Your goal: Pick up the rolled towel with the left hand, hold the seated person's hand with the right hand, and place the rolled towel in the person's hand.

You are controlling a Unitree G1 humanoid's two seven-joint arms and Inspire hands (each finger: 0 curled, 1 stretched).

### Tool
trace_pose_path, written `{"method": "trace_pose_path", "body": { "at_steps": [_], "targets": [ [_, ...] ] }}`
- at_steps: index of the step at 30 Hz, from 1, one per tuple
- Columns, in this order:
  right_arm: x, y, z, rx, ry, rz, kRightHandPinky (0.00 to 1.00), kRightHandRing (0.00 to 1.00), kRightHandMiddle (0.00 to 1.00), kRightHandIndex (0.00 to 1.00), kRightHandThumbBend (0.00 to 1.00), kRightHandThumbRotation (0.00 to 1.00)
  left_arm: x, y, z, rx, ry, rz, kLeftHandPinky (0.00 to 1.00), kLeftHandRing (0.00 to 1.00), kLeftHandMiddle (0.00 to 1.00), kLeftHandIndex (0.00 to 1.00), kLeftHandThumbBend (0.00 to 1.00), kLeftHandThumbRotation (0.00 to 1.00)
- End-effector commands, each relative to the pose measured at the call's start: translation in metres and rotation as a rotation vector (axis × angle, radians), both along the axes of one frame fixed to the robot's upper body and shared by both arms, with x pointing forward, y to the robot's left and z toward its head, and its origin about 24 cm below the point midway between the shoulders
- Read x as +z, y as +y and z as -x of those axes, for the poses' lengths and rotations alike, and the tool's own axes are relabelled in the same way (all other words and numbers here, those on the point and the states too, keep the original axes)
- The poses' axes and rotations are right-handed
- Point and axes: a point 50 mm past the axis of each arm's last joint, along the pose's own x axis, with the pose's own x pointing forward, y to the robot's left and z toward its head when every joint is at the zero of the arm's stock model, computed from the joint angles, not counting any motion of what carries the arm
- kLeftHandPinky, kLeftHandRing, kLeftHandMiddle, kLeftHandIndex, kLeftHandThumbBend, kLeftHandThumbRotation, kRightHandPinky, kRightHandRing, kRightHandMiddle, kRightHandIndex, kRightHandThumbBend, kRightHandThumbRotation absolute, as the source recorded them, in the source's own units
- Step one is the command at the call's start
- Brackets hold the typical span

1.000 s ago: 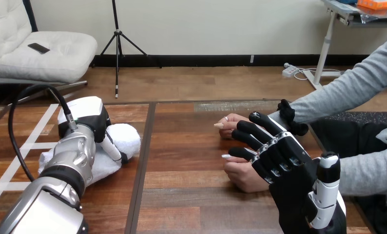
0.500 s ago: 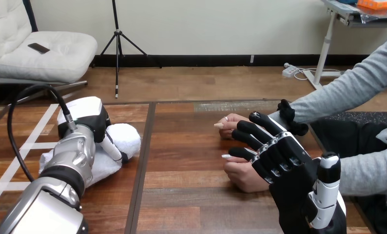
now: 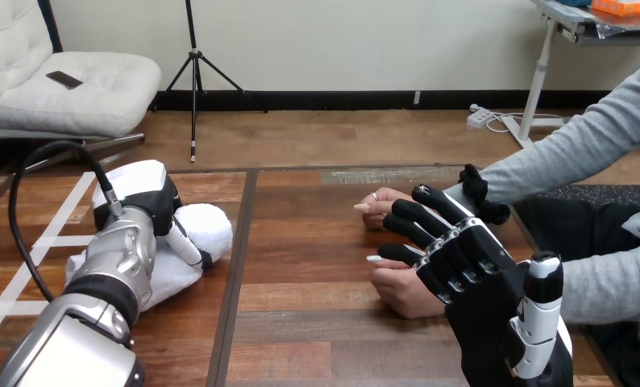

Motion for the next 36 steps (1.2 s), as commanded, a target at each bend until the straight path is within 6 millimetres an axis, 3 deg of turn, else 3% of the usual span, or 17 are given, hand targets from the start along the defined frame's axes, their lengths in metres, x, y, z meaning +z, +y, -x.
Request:
{"method": "trace_pose_path", "body": {
  "at_steps": [1,19,36],
  "targets": [
    [0.013,-0.001,-0.007,-0.027,-0.082,-0.014,0.76,0.84,0.83,0.84,0.75,1.0,0.013,-0.004,-0.007,-0.019,-0.059,0.022,0.32,0.4,0.46,0.47,0.7,0.0],
    [0.01,-0.002,-0.007,-0.018,-0.065,0.008,0.78,0.85,0.84,0.85,0.72,1.0,0.024,-0.008,-0.012,-0.012,-0.177,0.161,0.32,0.4,0.48,0.48,0.69,0.0],
    [0.006,-0.004,-0.008,-0.018,-0.038,0.023,0.81,0.87,0.85,0.85,0.69,1.0,0.035,-0.015,-0.015,-0.008,-0.32,0.363,0.3,0.35,0.42,0.46,0.71,0.0]
  ]
}}
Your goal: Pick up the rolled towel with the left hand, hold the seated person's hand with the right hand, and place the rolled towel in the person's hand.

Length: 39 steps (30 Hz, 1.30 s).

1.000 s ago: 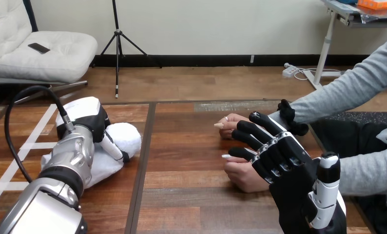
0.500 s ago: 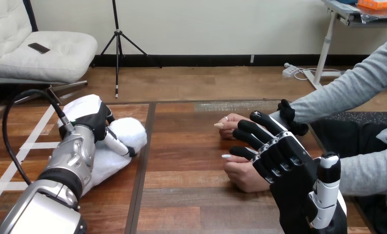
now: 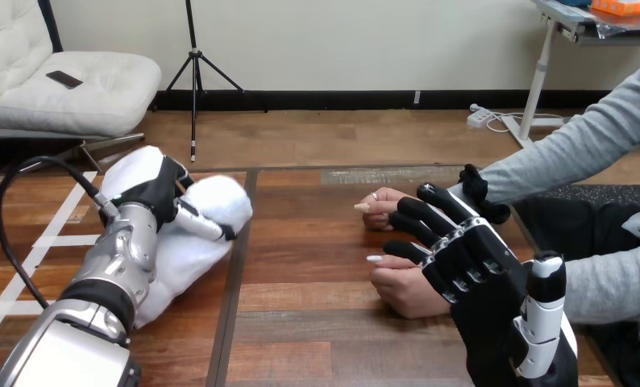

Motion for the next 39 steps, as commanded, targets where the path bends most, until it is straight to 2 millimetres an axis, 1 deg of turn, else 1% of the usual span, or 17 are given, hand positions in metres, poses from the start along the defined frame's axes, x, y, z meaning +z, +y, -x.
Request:
{"method": "trace_pose_path", "body": {
  "at_steps": [1,10,15,21,34,39],
  "targets": [
    [0.006,0.0,-0.009,0.0,-0.031,0.005,0.81,0.87,0.85,0.85,0.69,1.0,0.031,-0.012,-0.014,-0.037,-0.18,0.085,0.29,0.35,0.42,0.46,0.71,0.0],
    [0.003,0.0,-0.011,0.0,-0.013,0.023,0.82,0.87,0.85,0.85,0.68,1.0,0.037,-0.016,-0.013,-0.067,-0.268,0.173,0.32,0.37,0.44,0.45,0.71,0.0],
    [0.001,-0.001,-0.013,-0.002,-0.004,0.077,0.86,0.89,0.86,0.87,0.69,1.0,0.041,-0.018,-0.01,-0.081,-0.331,0.248,0.34,0.39,0.45,0.45,0.71,0.0],
    [-0.002,-0.003,-0.017,0.001,0.0,0.104,0.88,0.89,0.86,0.87,0.68,1.0,0.045,-0.019,-0.004,-0.105,-0.405,0.343,0.32,0.37,0.44,0.45,0.71,0.0],
    [-0.002,-0.014,-0.028,-0.012,0.01,0.187,0.89,0.88,0.86,0.87,0.67,1.0,0.053,-0.024,0.021,-0.166,-0.55,0.471,0.34,0.39,0.43,0.43,0.69,0.0],
    [-0.002,-0.018,-0.031,-0.02,0.006,0.222,0.88,0.88,0.86,0.86,0.68,1.0,0.054,-0.026,0.032,-0.181,-0.588,0.514,0.34,0.38,0.42,0.42,0.69,0.0]
  ]
}}
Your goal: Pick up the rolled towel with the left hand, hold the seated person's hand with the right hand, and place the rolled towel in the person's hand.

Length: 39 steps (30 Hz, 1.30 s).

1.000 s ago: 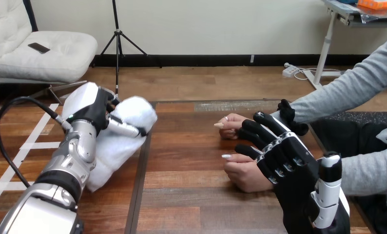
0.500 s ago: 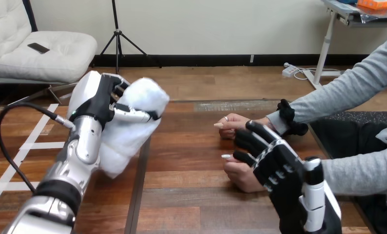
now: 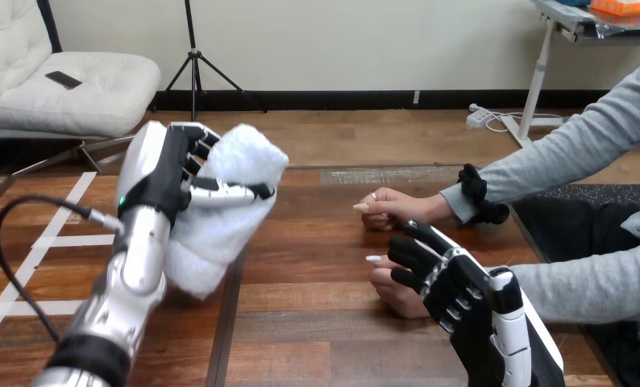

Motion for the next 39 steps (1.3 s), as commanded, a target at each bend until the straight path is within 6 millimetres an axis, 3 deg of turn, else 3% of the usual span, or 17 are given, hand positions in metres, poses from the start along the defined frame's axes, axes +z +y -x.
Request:
{"method": "trace_pose_path", "body": {
  "at_steps": [1,22,39],
  "targets": [
    [0.024,-0.01,-0.034,-0.004,-0.133,0.079,0.88,0.88,0.86,0.86,0.68,1.0,0.047,-0.009,0.013,-0.062,-0.287,0.164,0.34,0.38,0.42,0.42,0.69,0.0],
    [0.027,-0.022,-0.052,-0.032,-0.178,0.186,0.85,0.86,0.83,0.85,0.72,1.0,0.039,-0.015,0.065,-0.097,-0.349,0.266,0.3,0.36,0.4,0.4,0.69,0.0],
    [0.032,-0.033,-0.067,-0.046,-0.213,0.291,0.78,0.83,0.82,0.82,0.73,0.97,0.032,-0.017,0.094,-0.106,-0.367,0.334,0.31,0.35,0.39,0.4,0.67,0.0]
  ]
}}
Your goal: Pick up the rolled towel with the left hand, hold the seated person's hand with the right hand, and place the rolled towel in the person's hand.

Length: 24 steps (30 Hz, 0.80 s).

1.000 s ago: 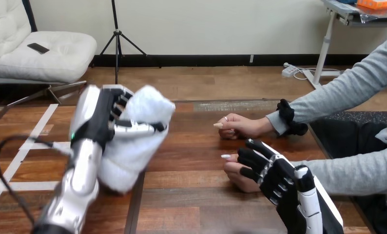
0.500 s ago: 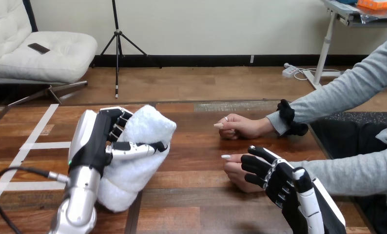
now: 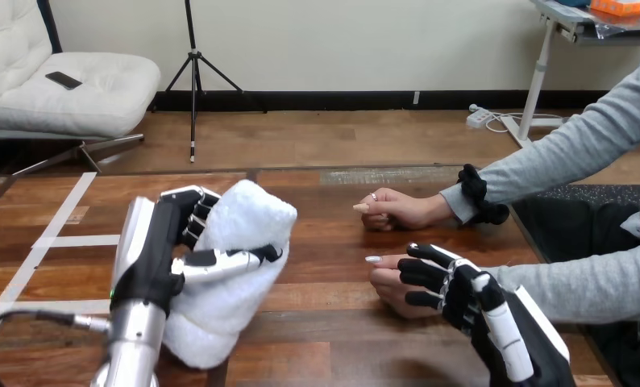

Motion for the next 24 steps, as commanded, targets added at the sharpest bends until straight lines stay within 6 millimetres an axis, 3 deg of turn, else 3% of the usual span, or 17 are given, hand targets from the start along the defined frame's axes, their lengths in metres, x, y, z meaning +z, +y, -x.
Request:
{"method": "trace_pose_path", "body": {
  "at_steps": [1,24],
  "targets": [
    [0.048,-0.007,-0.049,0.007,-0.276,0.095,0.78,0.83,0.82,0.82,0.73,0.96,0.062,-0.012,0.008,-0.05,-0.322,0.129,0.31,0.35,0.39,0.4,0.67,0.0],
    [0.061,-0.018,-0.073,-0.005,-0.344,0.204,0.76,0.81,0.81,0.81,0.65,0.96,0.067,-0.013,0.017,-0.057,-0.35,0.183,0.31,0.36,0.39,0.4,0.65,0.0]
  ]
}}
